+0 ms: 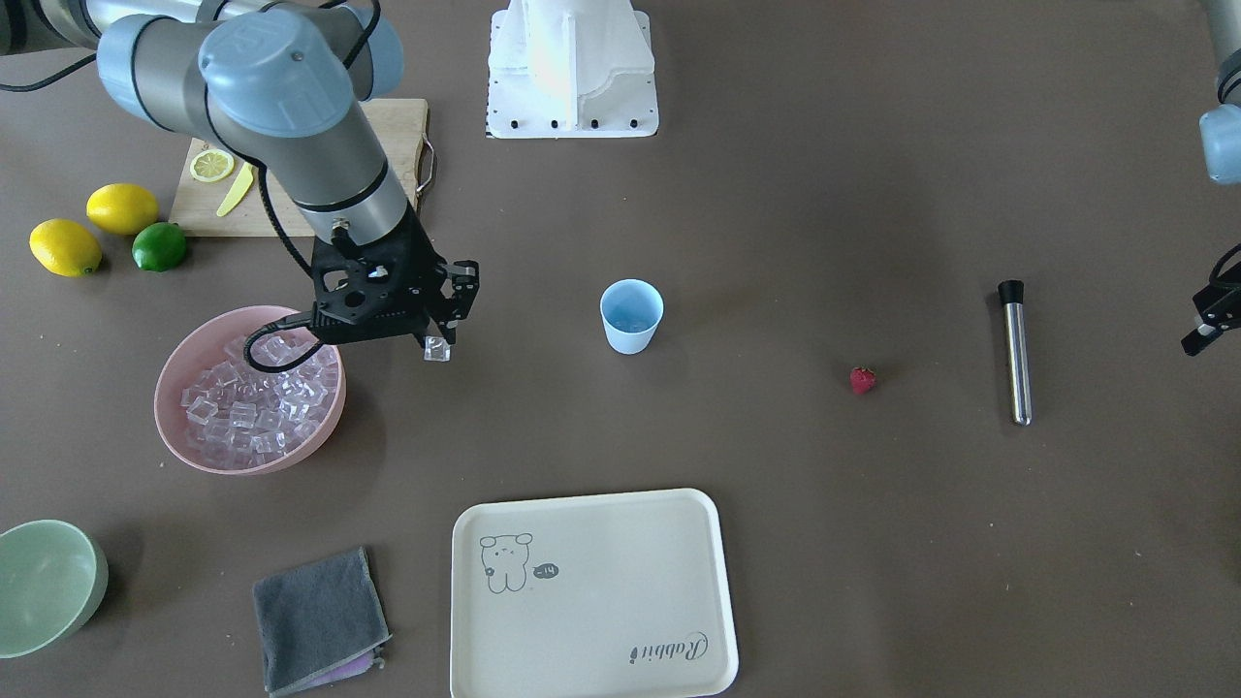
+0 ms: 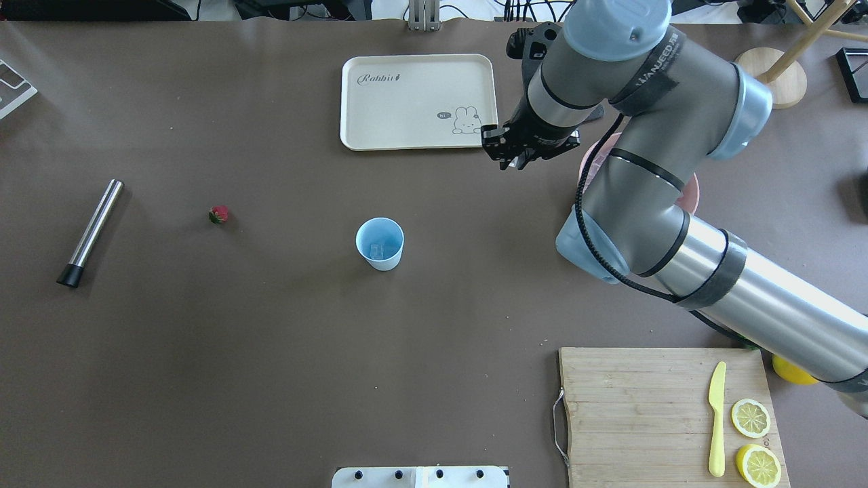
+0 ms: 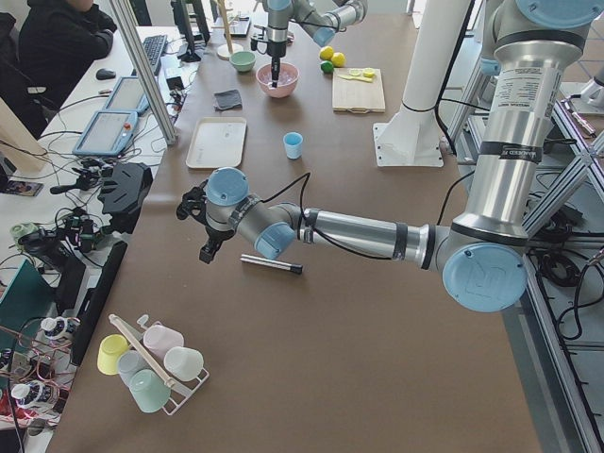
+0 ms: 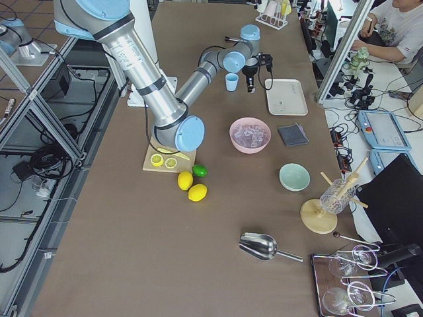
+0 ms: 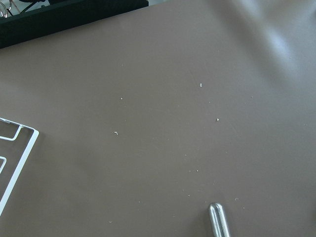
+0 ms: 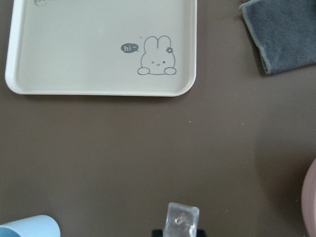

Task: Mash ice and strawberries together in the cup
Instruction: 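Carry the second ice cube with the right gripper over the cup, then open the right gripper to drop the ice cube into the cup, then grasp the red strawberry with the left gripper while the right arm withdraws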

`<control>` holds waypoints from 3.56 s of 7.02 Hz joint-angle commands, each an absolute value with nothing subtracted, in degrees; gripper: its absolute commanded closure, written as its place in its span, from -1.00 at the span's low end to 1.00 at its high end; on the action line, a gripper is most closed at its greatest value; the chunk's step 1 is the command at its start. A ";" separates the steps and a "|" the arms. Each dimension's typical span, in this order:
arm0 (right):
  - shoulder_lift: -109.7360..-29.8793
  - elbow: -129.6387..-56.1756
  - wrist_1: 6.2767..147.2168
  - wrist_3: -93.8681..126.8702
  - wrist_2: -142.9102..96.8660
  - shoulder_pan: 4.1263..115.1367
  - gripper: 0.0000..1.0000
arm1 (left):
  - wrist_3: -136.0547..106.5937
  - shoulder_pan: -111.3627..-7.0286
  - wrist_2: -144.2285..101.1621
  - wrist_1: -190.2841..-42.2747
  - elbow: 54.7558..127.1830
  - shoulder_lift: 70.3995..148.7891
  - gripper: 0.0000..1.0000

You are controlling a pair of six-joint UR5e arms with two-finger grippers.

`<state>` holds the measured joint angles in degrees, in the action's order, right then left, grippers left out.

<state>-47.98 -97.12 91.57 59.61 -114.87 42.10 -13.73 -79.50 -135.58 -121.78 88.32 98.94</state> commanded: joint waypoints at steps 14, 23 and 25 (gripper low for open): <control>-35.59 -85.52 88.68 77.86 -101.25 27.69 -0.44 | -19.16 -74.09 -135.44 -122.08 90.97 101.34 -0.94; -80.27 -104.68 89.30 18.99 -131.17 70.24 -0.91 | -38.31 -47.30 -112.41 -116.54 90.00 112.41 -0.94; -90.22 -105.11 89.82 0.14 -134.72 81.43 -0.91 | -37.54 -46.23 -112.41 -116.72 89.82 111.89 -0.94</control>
<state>-84.15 -104.74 89.68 10.21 -132.42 74.51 -38.00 -46.94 -112.53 -116.65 89.81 112.33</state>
